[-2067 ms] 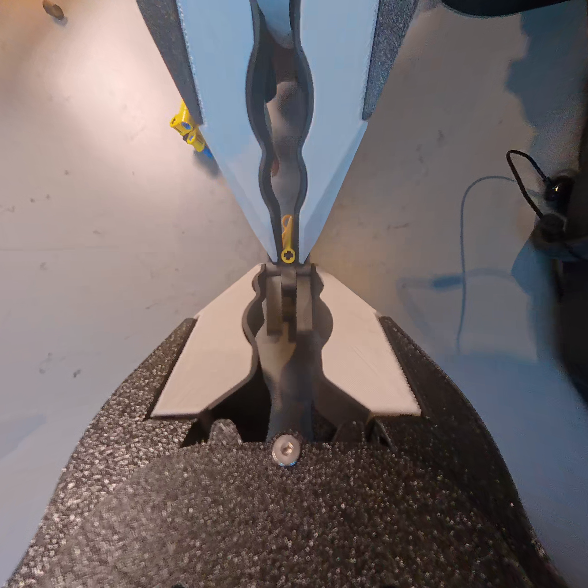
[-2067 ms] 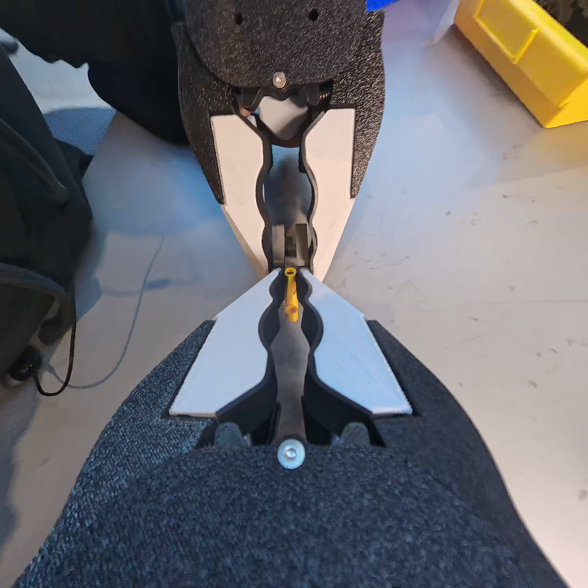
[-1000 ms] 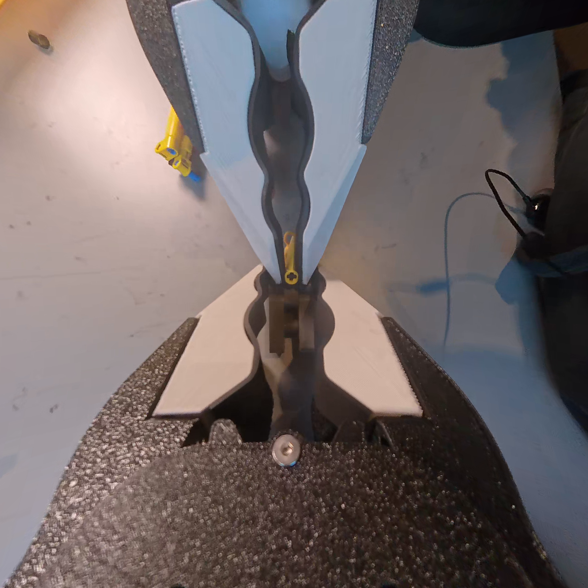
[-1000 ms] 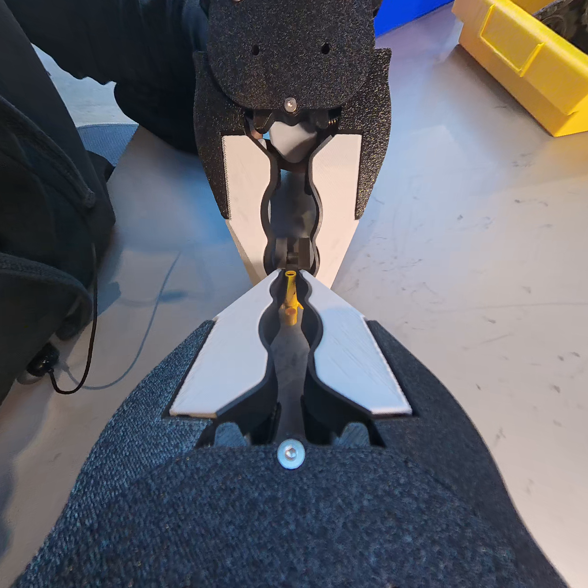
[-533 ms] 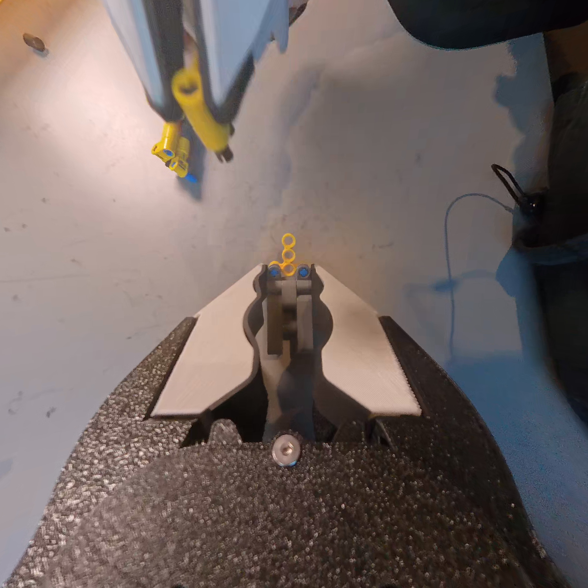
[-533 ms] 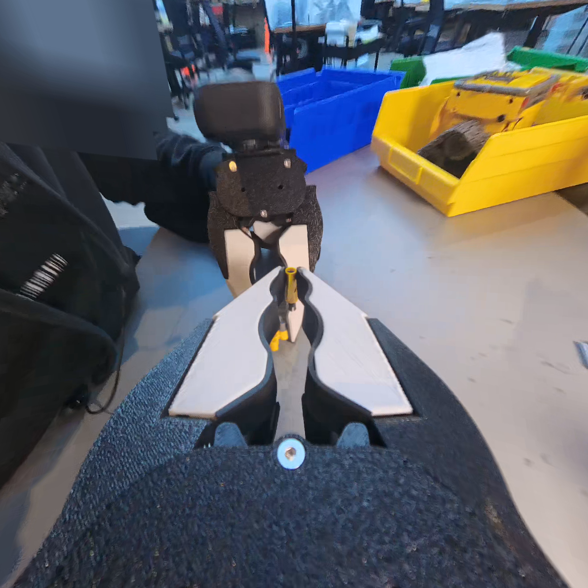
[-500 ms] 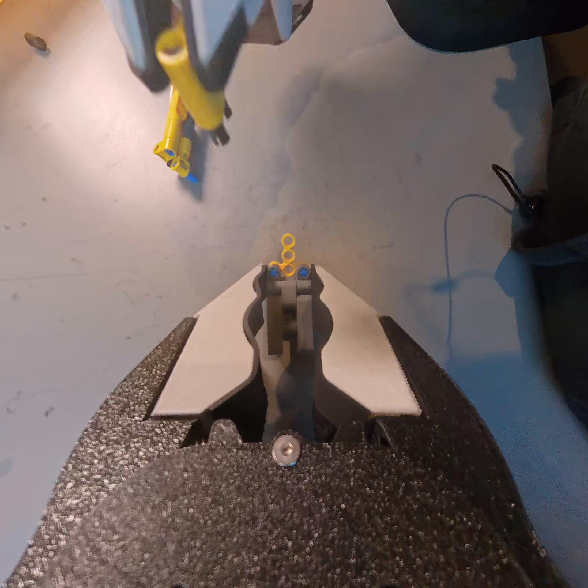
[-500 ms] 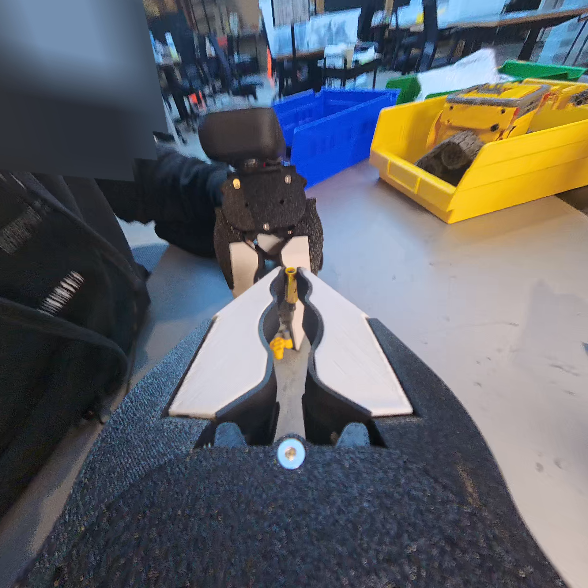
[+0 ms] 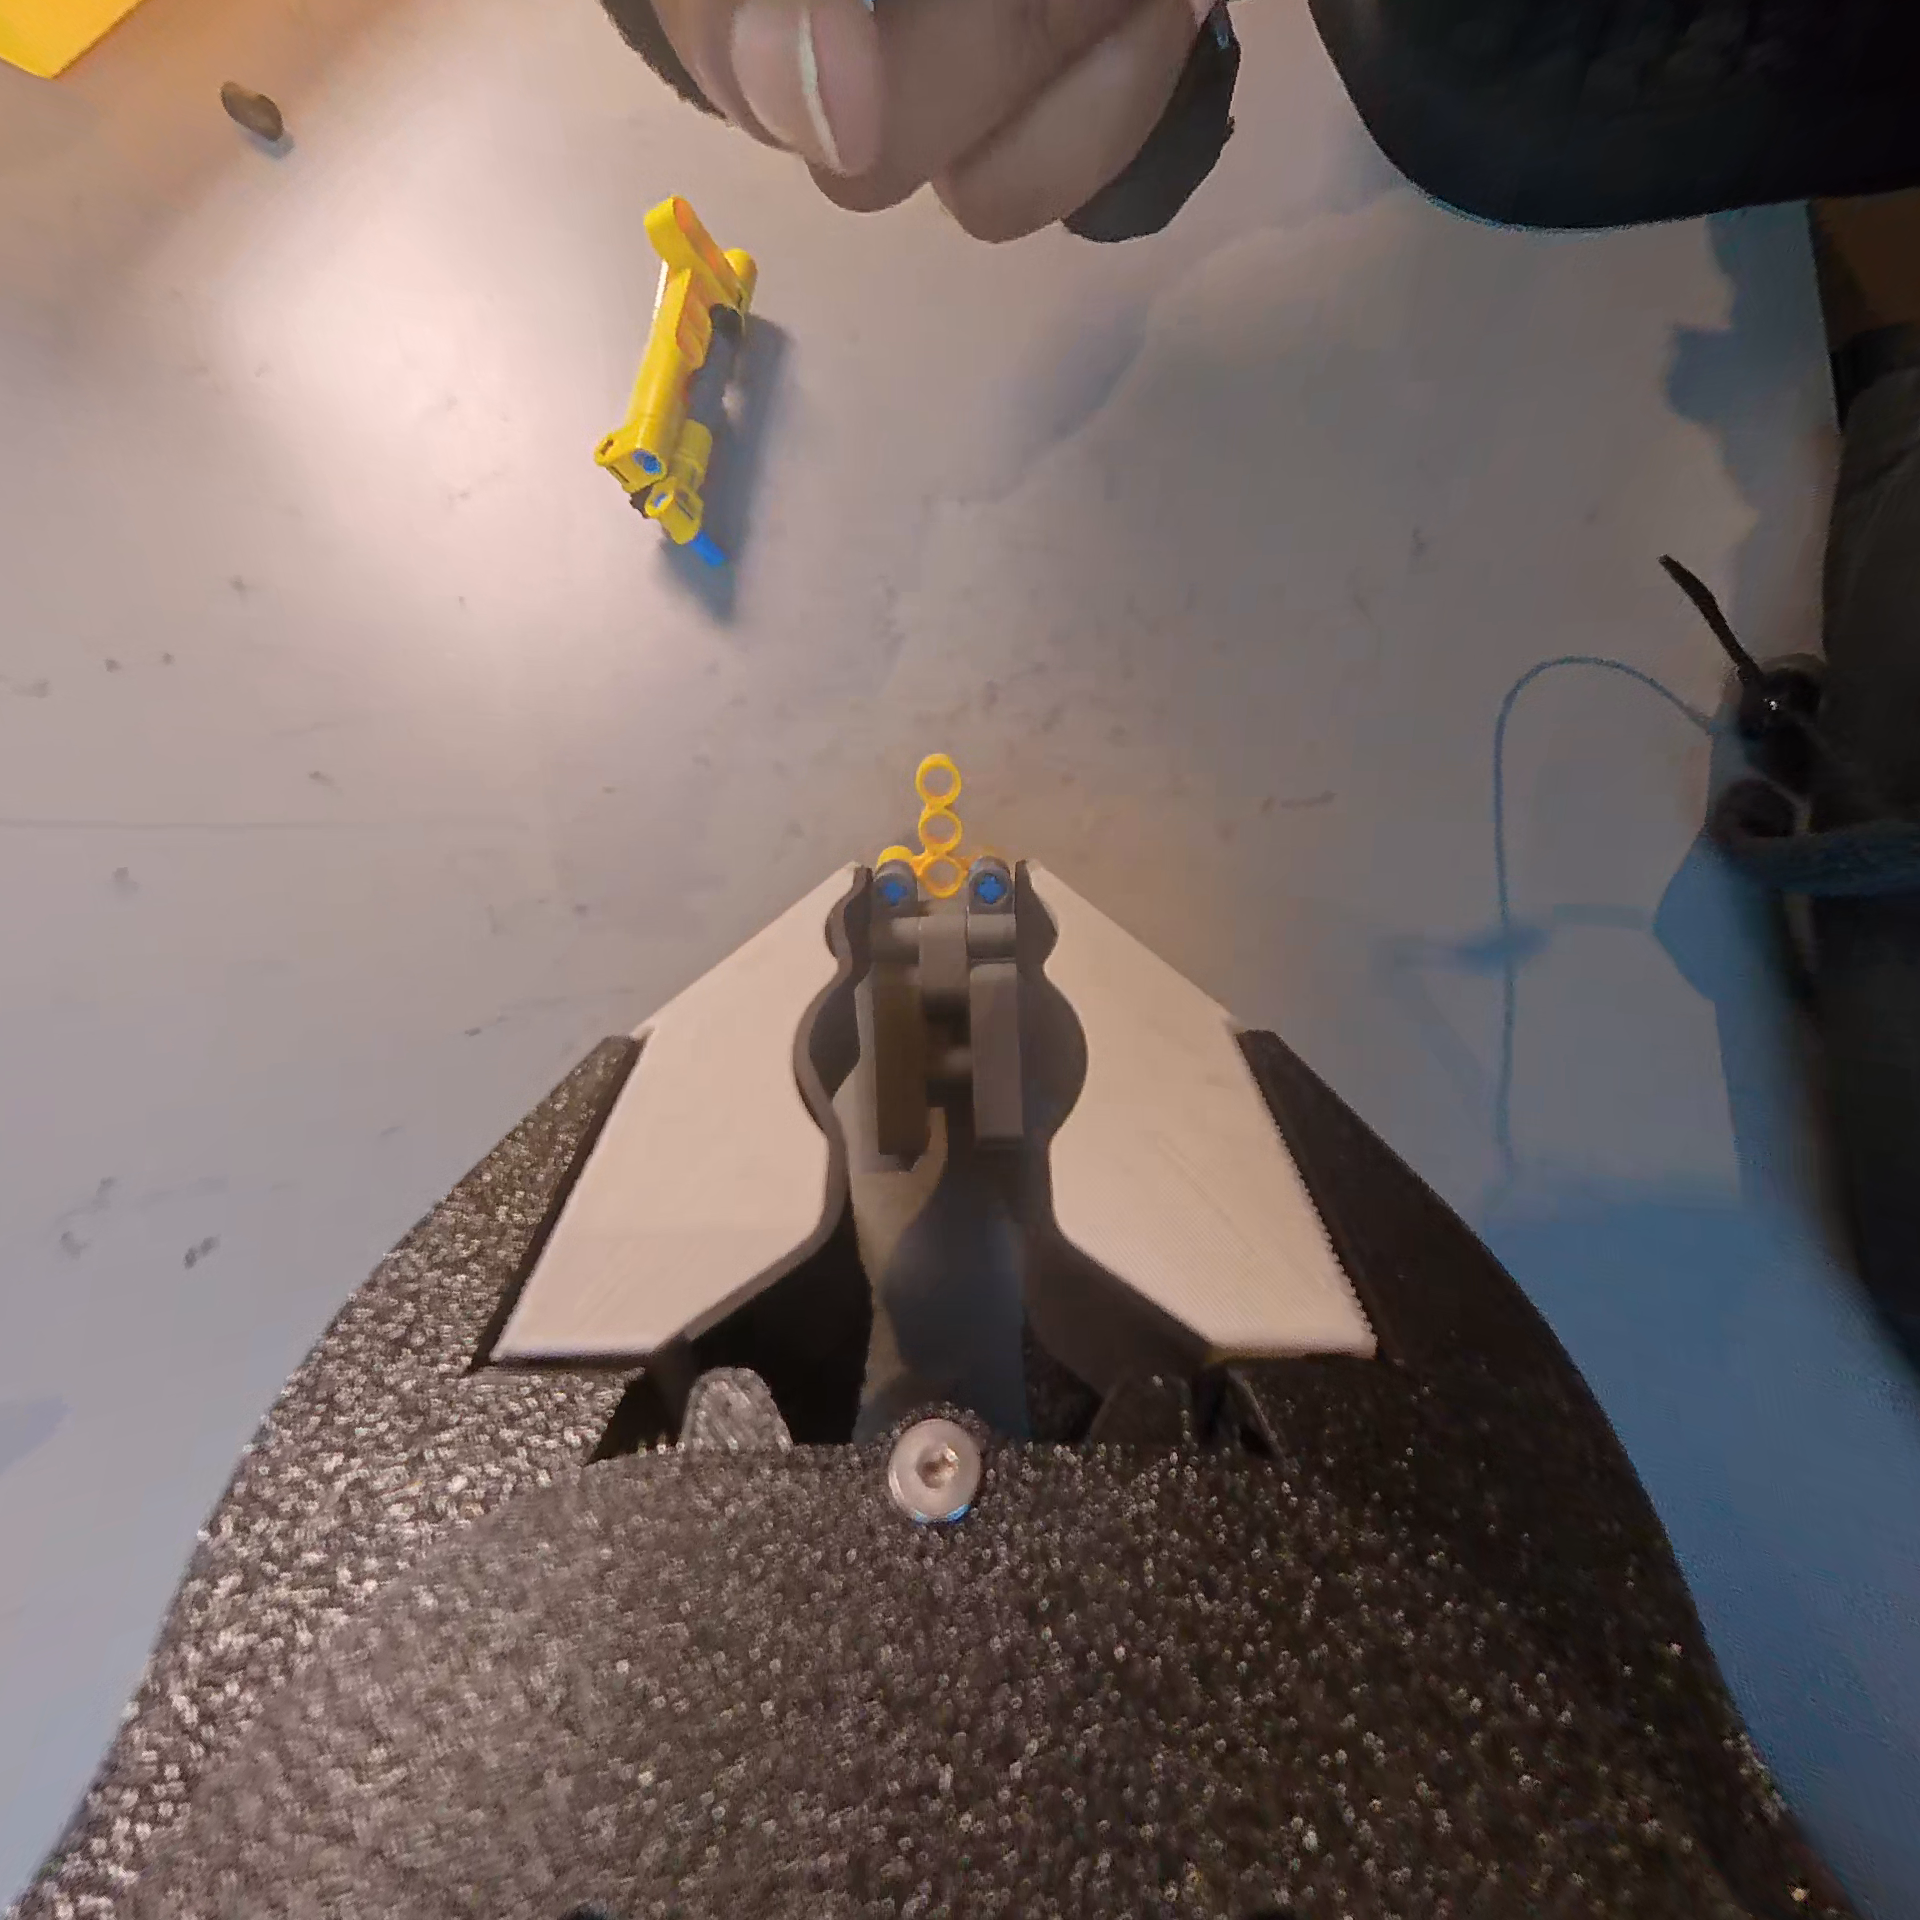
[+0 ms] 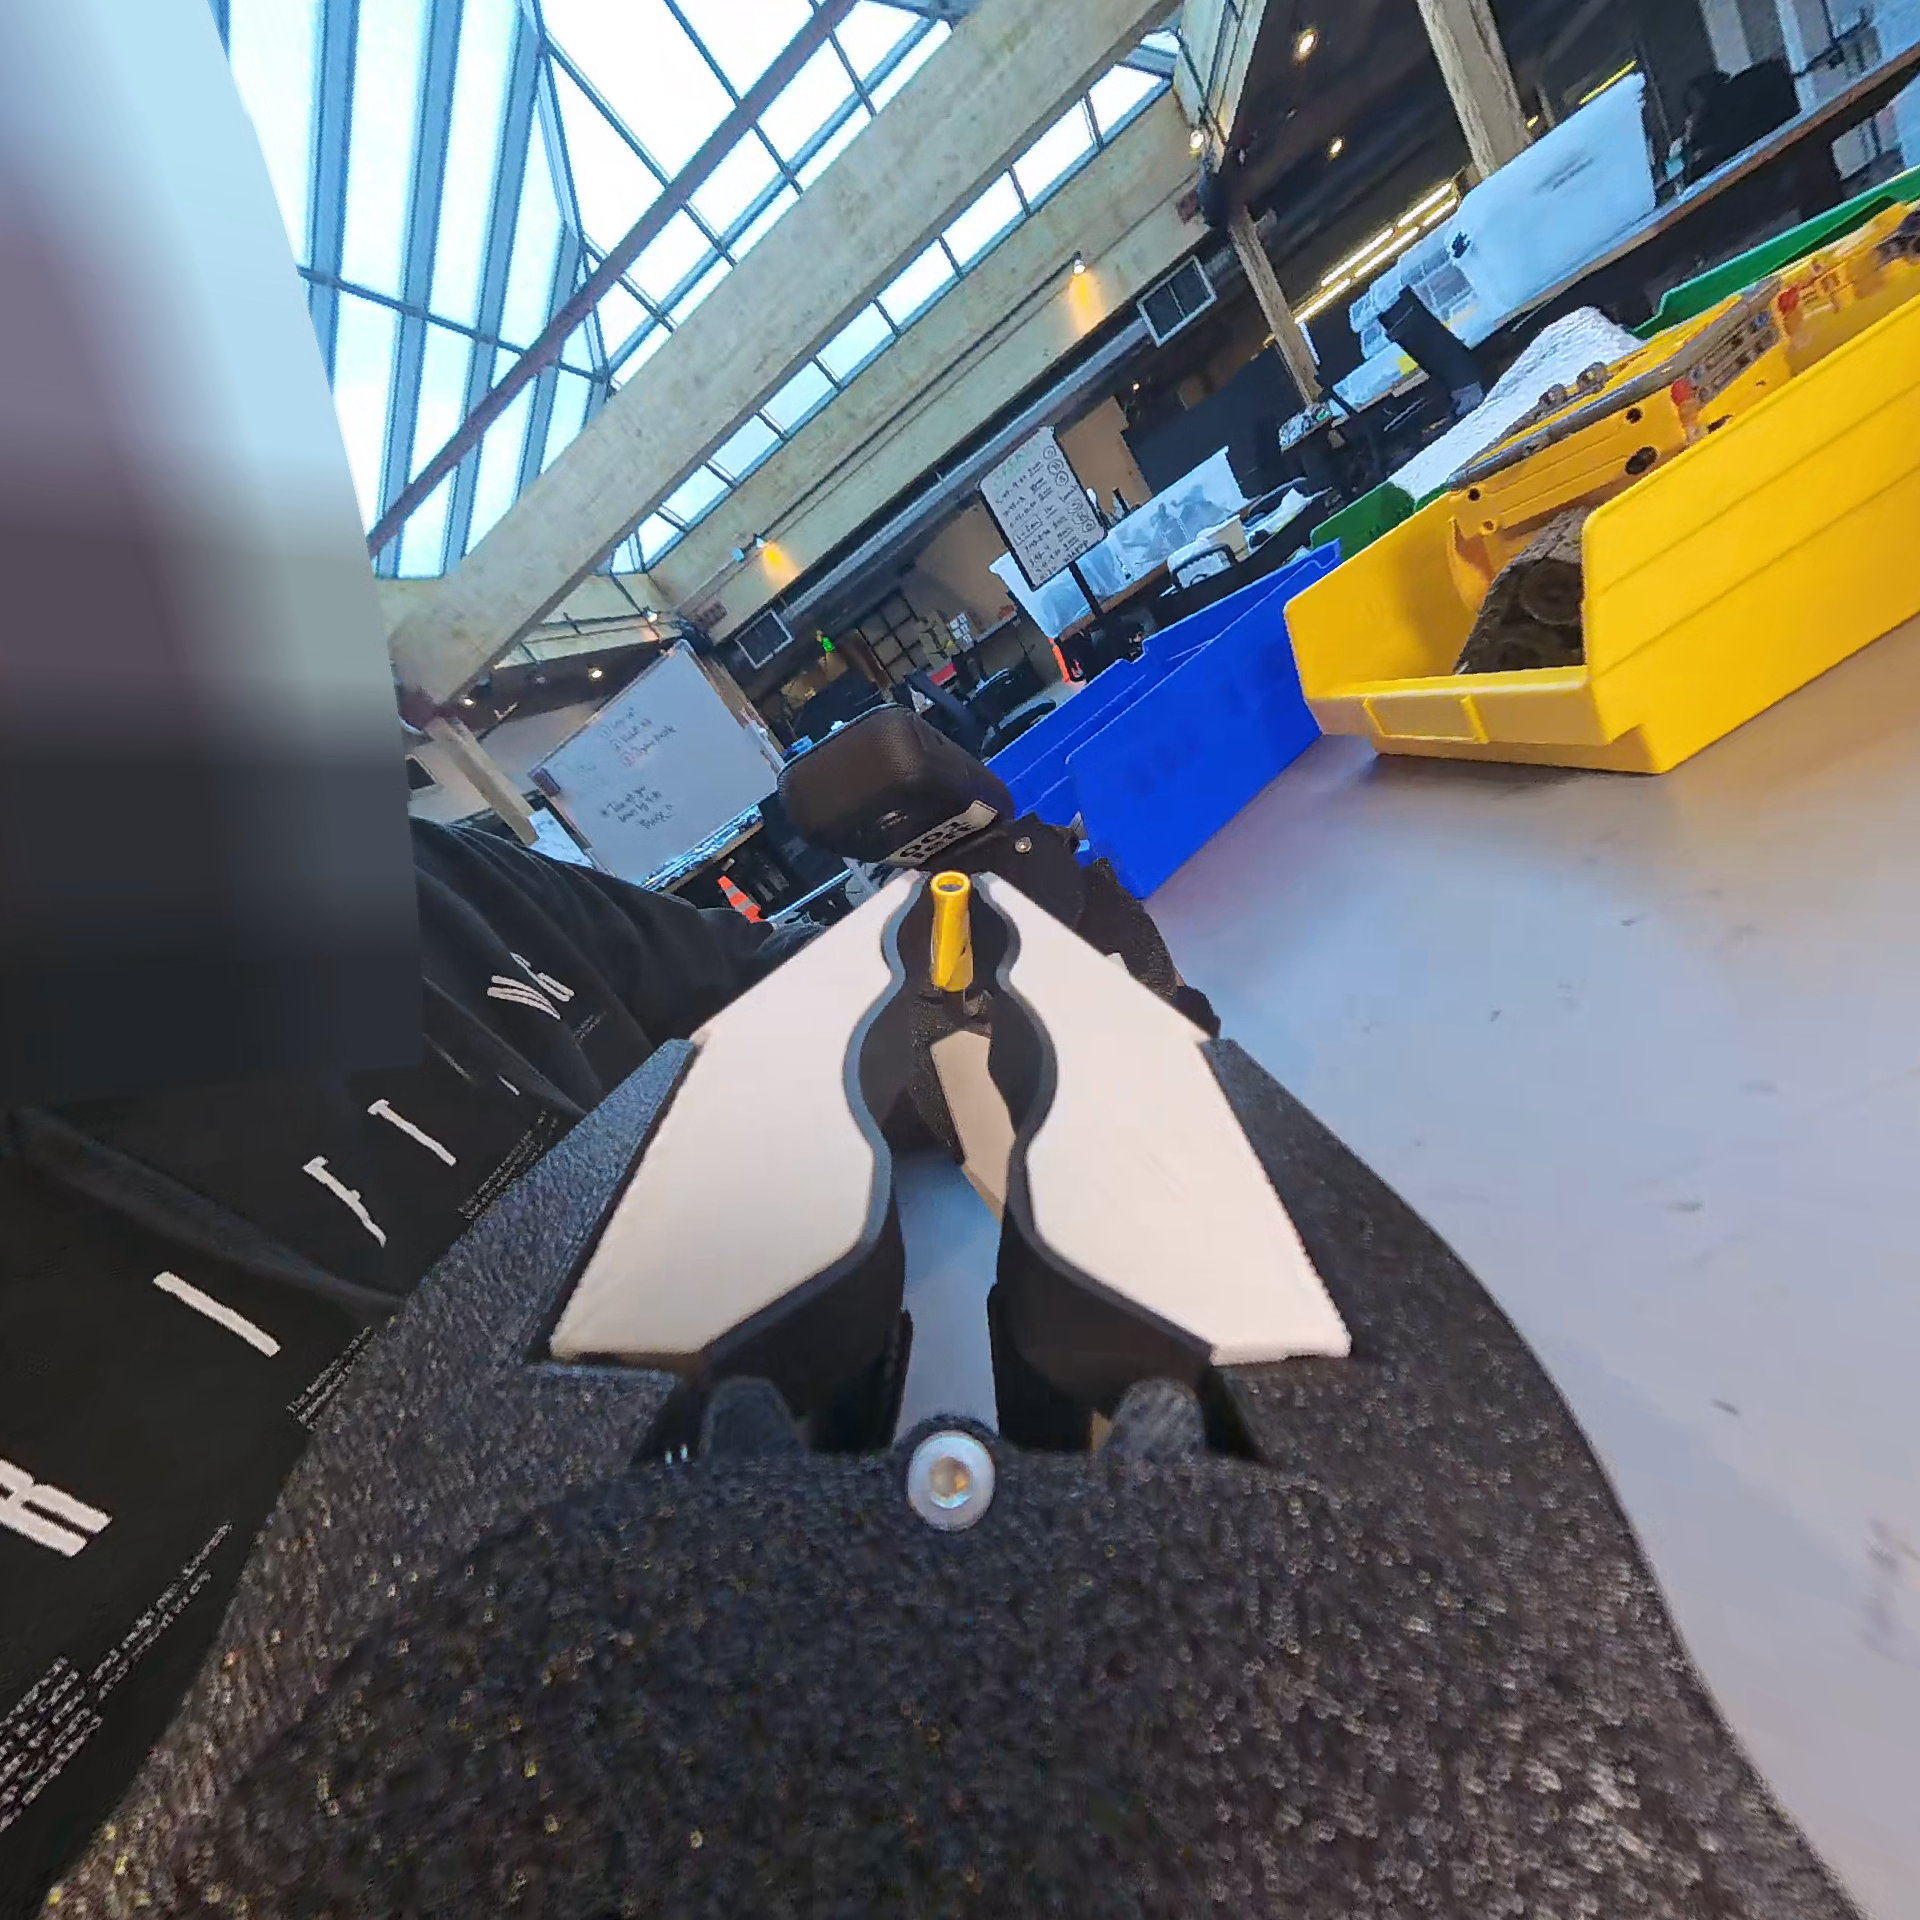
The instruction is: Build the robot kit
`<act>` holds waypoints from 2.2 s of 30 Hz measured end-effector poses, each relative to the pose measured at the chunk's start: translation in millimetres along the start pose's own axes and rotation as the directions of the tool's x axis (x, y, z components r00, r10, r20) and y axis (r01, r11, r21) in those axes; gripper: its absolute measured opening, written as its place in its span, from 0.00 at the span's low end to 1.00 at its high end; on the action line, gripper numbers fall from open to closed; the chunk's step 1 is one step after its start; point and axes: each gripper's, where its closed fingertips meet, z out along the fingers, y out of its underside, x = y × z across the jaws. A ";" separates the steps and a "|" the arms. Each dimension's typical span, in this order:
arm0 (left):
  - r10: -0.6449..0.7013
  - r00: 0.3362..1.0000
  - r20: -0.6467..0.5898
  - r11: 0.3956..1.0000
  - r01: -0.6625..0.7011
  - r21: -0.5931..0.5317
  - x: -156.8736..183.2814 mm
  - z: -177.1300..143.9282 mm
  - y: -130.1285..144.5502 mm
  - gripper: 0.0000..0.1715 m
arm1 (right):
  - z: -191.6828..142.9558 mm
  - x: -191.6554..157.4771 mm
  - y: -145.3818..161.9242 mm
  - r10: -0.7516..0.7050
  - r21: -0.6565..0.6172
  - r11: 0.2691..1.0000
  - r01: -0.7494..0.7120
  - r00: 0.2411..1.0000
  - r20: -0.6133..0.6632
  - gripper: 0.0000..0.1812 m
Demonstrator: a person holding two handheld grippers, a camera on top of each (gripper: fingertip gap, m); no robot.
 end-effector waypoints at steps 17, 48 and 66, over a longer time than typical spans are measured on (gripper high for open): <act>0.028 0.999 0.019 1.000 -0.027 -0.006 -0.8 1.2 0.3 0.18 | 8.6 31.0 79.9 -0.282 -0.474 0.861 0.185 0.949 -0.142 0.03; -0.213 0.935 -0.285 0.843 0.323 0.431 3.2 -59.0 -69.7 0.03 | 24.0 5.1 40.2 -0.096 -0.154 0.984 0.089 0.995 -0.038 0.04; -0.166 0.960 -0.225 0.819 0.262 0.511 3.1 -69.4 -80.7 0.04 | 21.5 -1.5 35.4 -0.174 -0.143 0.976 0.166 0.984 -0.040 0.02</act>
